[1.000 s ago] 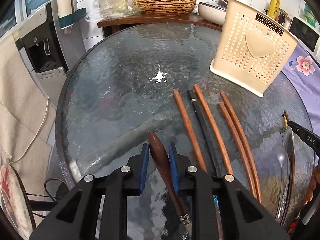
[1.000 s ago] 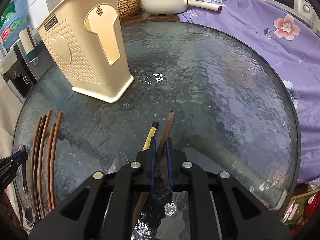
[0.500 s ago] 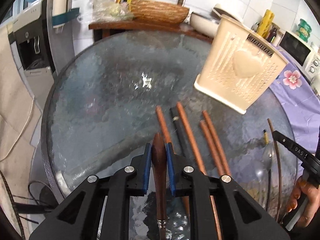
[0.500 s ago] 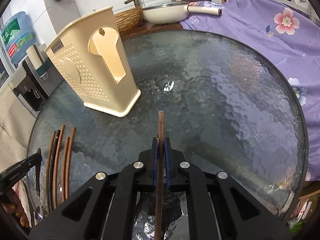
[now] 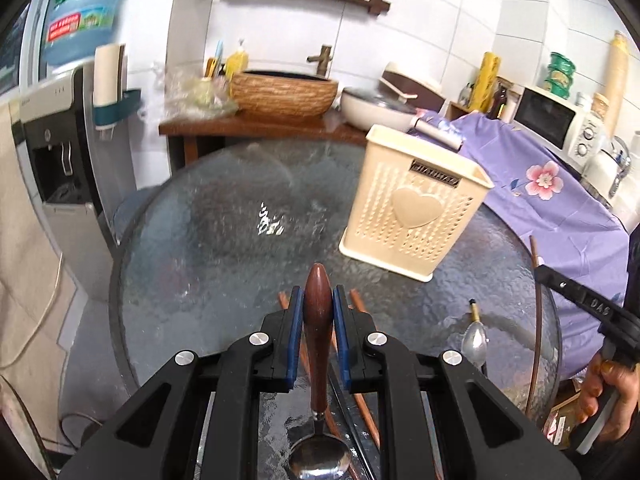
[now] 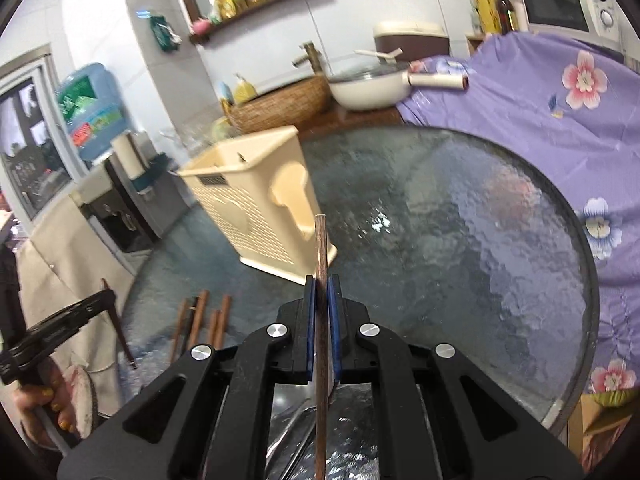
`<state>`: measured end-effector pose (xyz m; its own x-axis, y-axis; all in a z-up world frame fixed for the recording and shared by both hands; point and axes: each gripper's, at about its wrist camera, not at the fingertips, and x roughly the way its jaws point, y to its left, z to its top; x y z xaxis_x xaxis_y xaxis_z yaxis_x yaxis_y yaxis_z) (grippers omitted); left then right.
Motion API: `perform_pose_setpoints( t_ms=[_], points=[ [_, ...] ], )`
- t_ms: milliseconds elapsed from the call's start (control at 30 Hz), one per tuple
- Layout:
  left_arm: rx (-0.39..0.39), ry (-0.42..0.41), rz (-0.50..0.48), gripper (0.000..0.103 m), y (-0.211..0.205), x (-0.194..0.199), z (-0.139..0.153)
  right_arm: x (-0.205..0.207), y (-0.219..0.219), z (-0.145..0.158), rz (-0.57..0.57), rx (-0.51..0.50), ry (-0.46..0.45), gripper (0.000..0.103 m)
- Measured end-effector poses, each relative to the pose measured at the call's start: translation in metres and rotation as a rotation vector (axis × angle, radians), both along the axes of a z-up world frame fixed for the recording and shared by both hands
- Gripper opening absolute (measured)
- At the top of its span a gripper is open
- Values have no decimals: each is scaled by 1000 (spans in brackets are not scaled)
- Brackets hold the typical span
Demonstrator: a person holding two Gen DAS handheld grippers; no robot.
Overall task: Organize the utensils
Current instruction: 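Lift the spoon and chopstick and carry both toward the cream utensil holder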
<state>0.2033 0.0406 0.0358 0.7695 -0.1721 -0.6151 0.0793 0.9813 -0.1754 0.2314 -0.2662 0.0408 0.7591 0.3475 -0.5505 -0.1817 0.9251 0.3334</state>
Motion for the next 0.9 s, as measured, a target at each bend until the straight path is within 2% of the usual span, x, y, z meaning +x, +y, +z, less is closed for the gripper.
perform_pose_setpoints(
  t_ms=[400,900],
  points=[
    [-22,-64,-37,14,7,-21,18,-36,-2,34,110,43,-60,7],
    [-26,-155,-75,14,7,-29,54,-46,17,69,195,45,-119,7]
  ],
)
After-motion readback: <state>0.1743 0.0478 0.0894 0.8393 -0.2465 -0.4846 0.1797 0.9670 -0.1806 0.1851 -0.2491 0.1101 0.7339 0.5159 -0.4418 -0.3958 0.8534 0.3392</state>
